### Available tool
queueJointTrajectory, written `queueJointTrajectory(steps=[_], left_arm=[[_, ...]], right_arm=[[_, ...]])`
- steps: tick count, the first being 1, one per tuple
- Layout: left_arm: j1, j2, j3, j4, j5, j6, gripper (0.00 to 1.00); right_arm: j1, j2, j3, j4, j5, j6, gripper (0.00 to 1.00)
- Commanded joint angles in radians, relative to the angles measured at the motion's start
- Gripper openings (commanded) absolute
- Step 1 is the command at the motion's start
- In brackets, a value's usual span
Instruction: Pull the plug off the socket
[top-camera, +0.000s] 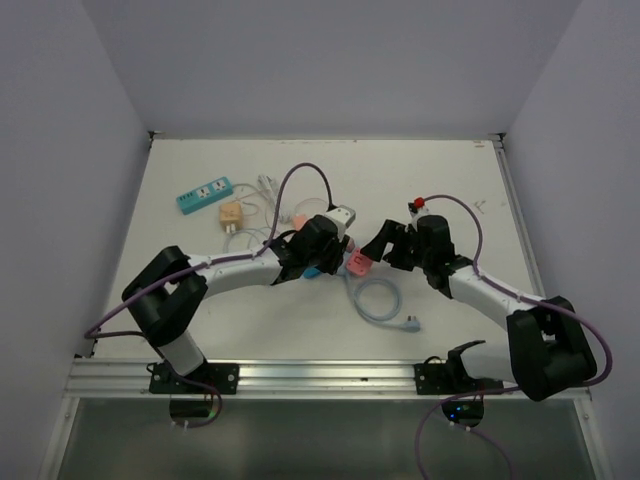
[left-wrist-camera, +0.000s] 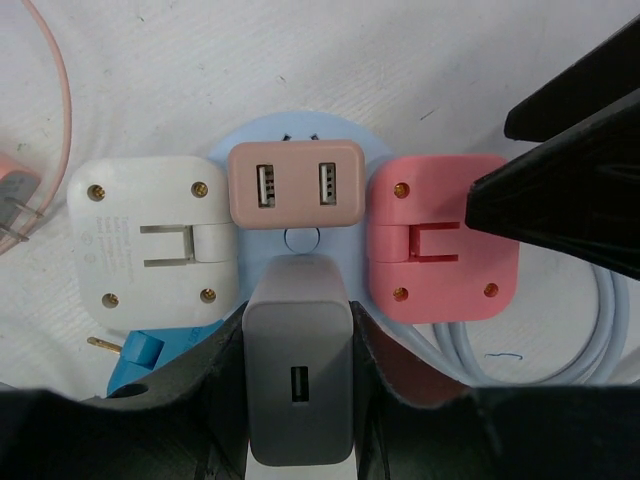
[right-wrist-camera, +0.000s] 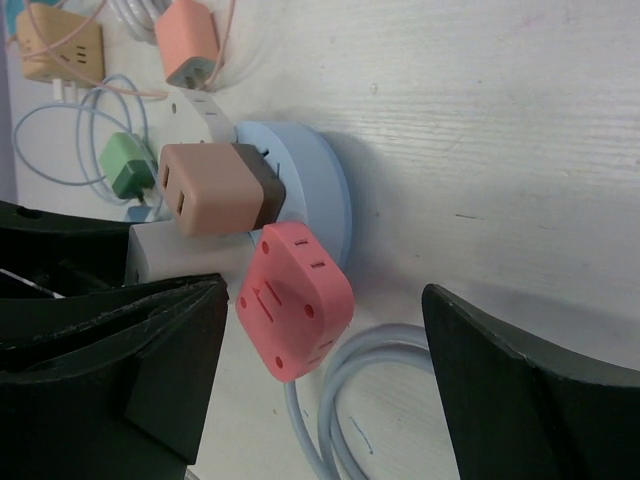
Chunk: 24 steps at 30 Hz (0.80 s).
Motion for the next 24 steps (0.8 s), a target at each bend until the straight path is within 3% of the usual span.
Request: queueJointTrajectory(steps=[1,13,19,24], left_arm=[[0.022,-0.118,-0.049,0.301,0.014,-0.049,0.00],[0.036,-0.135,-0.103,0.475,0.080,-0.123,0.00],[0.036,-0.124,-0.106,0.510,0.086,-0.135,0.00],[0.034,-0.110,-0.107,0.513,0.088,-0.137,0.00]], right_arm=[[-0.009,0.021,-0.015,0.130,-0.124,0.020,0.83],[-0.007,0.080,0.012,0.183,-0.181,0.009,0.82],[-0.009,0.096,0.017,0.206,-0.166,0.024,0.76],[-0.009,0.087,0.023,0.202,-0.138,0.032,0.65]])
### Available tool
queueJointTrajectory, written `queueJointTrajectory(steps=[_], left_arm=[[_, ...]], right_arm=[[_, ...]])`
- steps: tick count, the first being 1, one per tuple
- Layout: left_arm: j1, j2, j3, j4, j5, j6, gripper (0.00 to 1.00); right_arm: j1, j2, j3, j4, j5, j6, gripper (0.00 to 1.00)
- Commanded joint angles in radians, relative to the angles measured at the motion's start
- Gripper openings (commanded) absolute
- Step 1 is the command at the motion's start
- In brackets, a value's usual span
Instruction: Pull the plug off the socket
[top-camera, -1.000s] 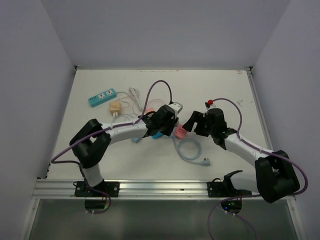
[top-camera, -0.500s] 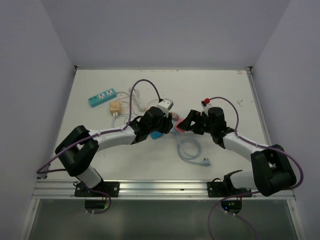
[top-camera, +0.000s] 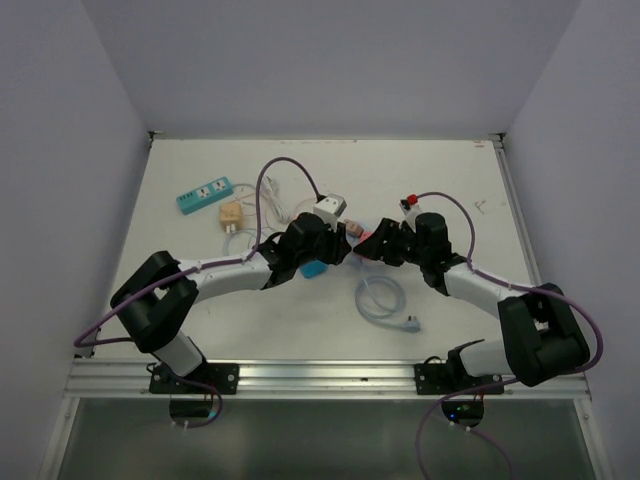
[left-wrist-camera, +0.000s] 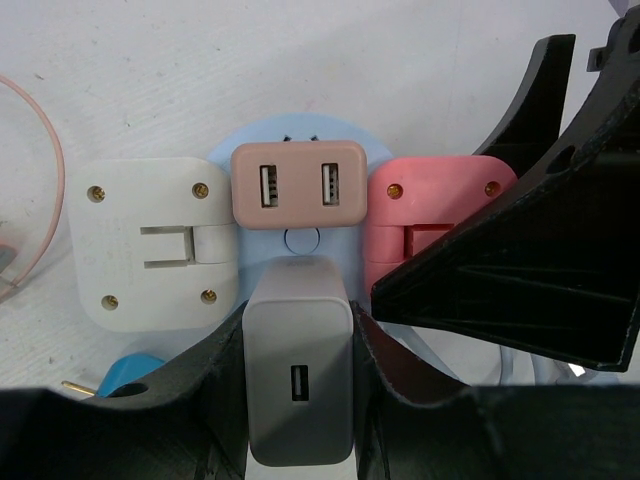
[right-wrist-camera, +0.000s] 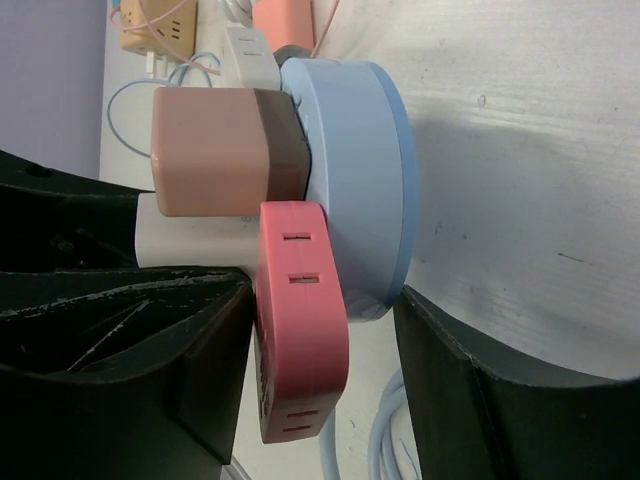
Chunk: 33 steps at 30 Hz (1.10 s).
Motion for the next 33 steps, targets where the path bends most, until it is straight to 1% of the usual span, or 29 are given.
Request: queueJointTrajectory(steps=[1,3,4,7,8,10,11,12,15,25,33], left_arm=[[0.002,-0.023,0.016,0.204,0.017,-0.029,0.00],[0.002,-0.023,0.011,0.206,0.005,-0.029,0.00],[0.000,-0.023,0.010,0.206,0.002,-0.026,0.00],[0.000,-0.029,0.003,0.207,-0.007,-0.024,0.00],[0.000,-0.030,0.000,0.210,-0.016,-0.027,0.00],[0.000,-0.046,-0.009,0.213,-0.029,-0.033,0.00],[0.000,-0.049,-0.010,0.216,-0.036,-0.035,0.00],[0.000,-0.052,-0.012,0.216,-0.043,-0.037,0.00],[0.000,-0.063,-0.013,0.219,-0.049,-0.047,0.00],[-0.005,-0.102,-0.007,0.201,-0.052,-0.076,0.00],[0.001,-0.164,-0.013,0.126,-0.121,-0.122,0.00]], right_arm=[[-0.002,-0.001,0.029,0.013,0.044,-0.001,0.59],[-0.004,-0.007,0.028,0.006,0.058,-0.003,0.54],[-0.004,-0.009,0.028,0.004,0.060,-0.005,0.48],[-0.004,-0.007,0.023,0.003,0.069,-0.006,0.36],[-0.004,-0.006,0.020,-0.003,0.073,-0.009,0.25],[-0.004,-0.004,0.020,-0.011,0.087,-0.012,0.15],[-0.004,-0.004,0.018,-0.014,0.090,-0.018,0.06],[-0.004,-0.003,0.020,-0.020,0.095,-0.021,0.01],[-0.002,0.000,0.020,-0.036,0.119,-0.035,0.00],[-0.002,-0.018,0.020,-0.135,0.284,-0.077,0.00],[-0.004,-0.019,0.028,-0.232,0.412,-0.086,0.00]])
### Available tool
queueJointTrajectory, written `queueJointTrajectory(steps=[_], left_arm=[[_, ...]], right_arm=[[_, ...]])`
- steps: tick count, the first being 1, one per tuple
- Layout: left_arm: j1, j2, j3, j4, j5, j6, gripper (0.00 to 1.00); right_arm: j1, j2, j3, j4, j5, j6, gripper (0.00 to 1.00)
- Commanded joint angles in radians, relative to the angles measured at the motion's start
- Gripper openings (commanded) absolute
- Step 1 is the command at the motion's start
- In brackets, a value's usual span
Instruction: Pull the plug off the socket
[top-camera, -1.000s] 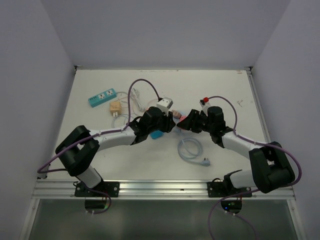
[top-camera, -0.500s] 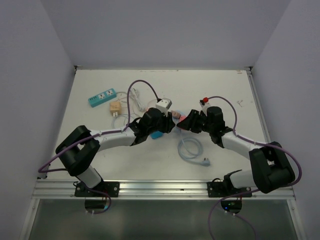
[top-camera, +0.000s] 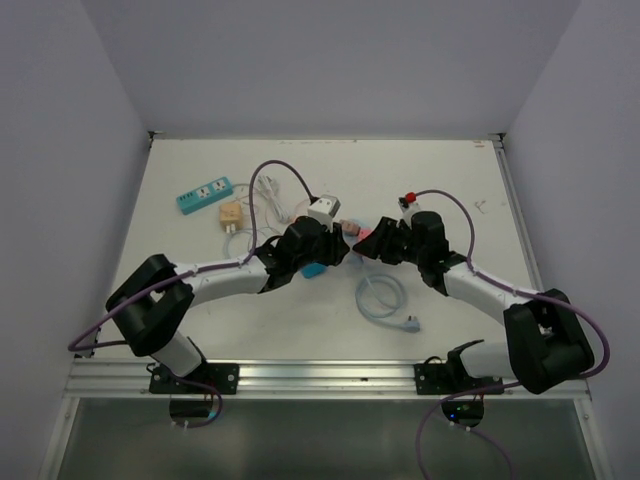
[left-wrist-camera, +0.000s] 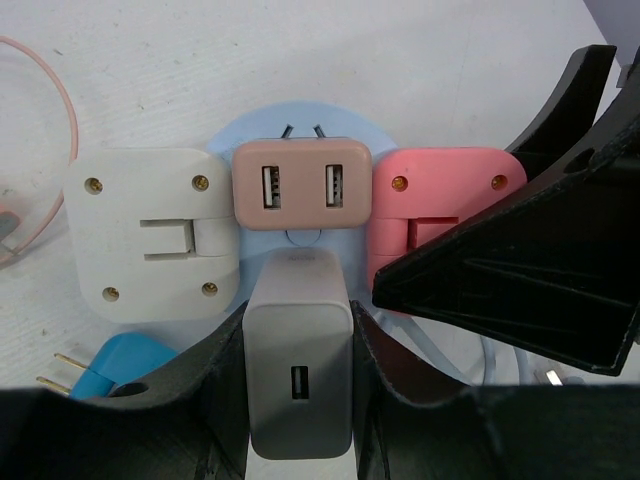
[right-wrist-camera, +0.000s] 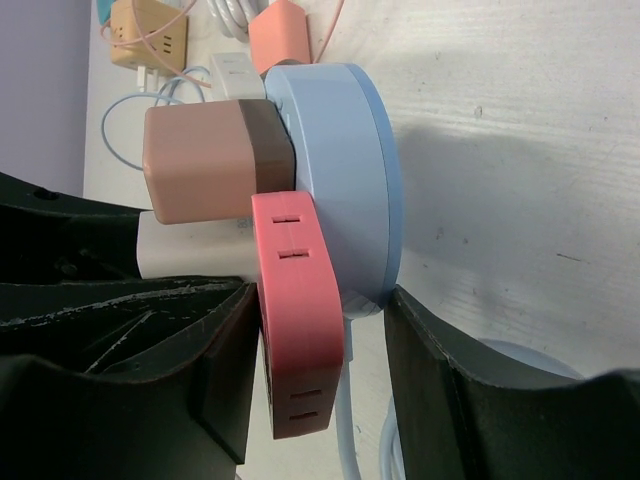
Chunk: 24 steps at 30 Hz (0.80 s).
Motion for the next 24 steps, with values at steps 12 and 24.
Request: queueJointTrajectory(steps=[12,24], left_arm=[[0.040,-0.200,0.092,-0.067,-0.065,-0.129,0.00],[0.048,-0.171,0.178,-0.148,-0.059,-0.161,0.00]], right_arm=[[-0.039,0.024,0.004,-0.187,0.369,-0.081,0.00],[-0.039,0.074,0.004,-0.129,0.281,-0.087,0.00]])
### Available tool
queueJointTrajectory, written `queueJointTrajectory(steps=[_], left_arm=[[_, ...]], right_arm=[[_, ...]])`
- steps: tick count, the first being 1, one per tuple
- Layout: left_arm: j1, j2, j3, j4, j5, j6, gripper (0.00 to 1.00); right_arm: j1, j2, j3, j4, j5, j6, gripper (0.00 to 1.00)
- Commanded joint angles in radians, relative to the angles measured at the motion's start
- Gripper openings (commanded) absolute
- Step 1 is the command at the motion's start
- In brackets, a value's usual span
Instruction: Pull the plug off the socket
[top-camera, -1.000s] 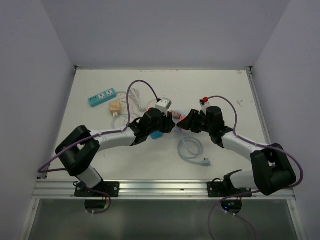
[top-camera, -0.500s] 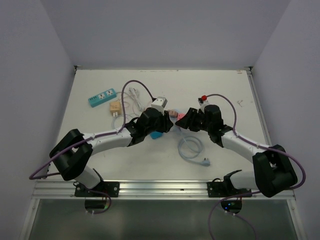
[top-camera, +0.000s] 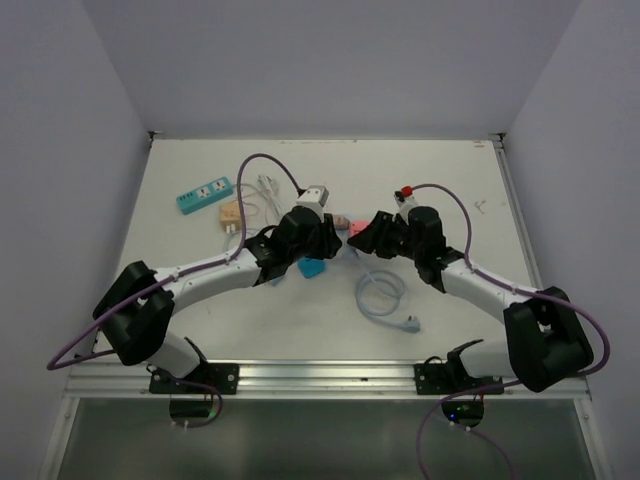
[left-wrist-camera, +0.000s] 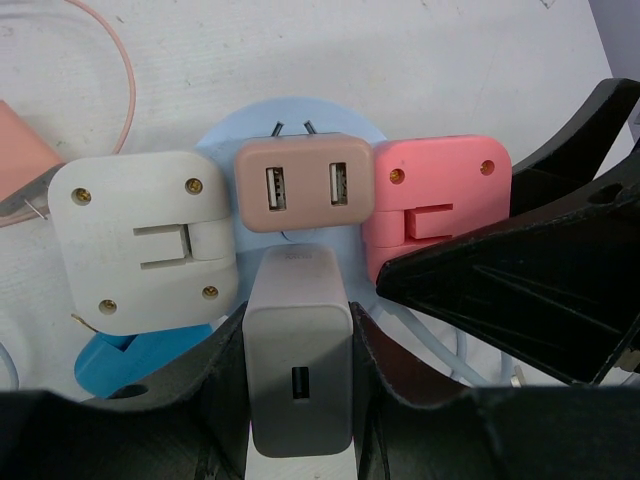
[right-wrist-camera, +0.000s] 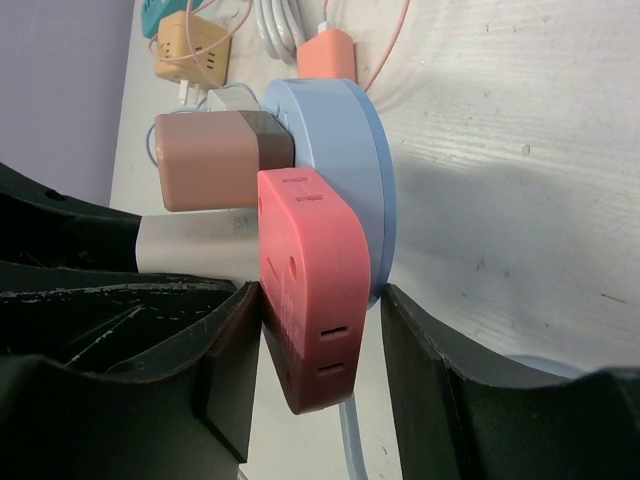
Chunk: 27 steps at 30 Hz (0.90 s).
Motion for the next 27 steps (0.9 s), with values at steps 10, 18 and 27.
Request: queueJointTrajectory(steps=[10,18,27], left_arm=[[0.023,0.013,0.060,0.195,0.047,-0.002,0.00],[0.023,0.043,0.022,0.268,0.080,0.062,0.00],[0.023,0.038,-0.027,0.330,0.161,0.174,0.00]], right_arm=[[-0.066,0.069,-0.026,-0.073,0.093,-0.082,0.27],[-0.066,0.024,0.006,-0.107,0.042,-0.062,0.80],[-0.065,0.001,0.049,-0.145,-0.001,-0.004,0.84]])
